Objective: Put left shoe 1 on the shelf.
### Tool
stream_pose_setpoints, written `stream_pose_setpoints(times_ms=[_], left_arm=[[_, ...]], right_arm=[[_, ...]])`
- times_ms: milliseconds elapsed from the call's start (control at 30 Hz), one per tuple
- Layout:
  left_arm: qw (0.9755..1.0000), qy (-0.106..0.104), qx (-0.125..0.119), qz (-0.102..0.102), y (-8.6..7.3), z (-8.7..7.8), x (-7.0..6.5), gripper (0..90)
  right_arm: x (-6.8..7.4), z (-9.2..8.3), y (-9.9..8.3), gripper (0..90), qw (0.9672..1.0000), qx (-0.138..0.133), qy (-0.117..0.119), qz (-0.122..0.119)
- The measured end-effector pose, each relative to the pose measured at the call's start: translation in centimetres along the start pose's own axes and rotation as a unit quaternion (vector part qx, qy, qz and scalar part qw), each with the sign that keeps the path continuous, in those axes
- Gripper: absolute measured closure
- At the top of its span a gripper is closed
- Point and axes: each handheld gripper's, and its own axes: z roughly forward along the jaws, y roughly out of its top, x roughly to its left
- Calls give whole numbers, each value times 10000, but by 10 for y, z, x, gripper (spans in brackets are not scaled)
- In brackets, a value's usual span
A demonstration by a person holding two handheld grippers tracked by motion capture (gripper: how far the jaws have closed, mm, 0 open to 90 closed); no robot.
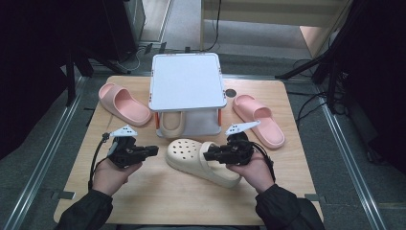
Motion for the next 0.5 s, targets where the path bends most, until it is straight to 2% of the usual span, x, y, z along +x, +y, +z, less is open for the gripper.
stream_pose_setpoints(times_ms=[133,200,333,433,500], left_arm=[[9999,-22,93,42,-1,7,-4,860],[9999,-29,133,66,-1,10,-6,859],[9997,-76,200,95,-3,14,-9,857],[9997,-68,231,87,-4,17,-11,863],[9996,-98,264,95,-5,20,-13,867]], right_arm=[[-6,-2,3,719,10000,-9,70,-45],[-7,-4,2,671,10000,-33,41,-60],[-10,-13,3,625,9995,-304,0,-96],[-17,-18,5,687,9988,-441,-179,-130],[-24,-19,6,760,9988,-396,-266,-67]])
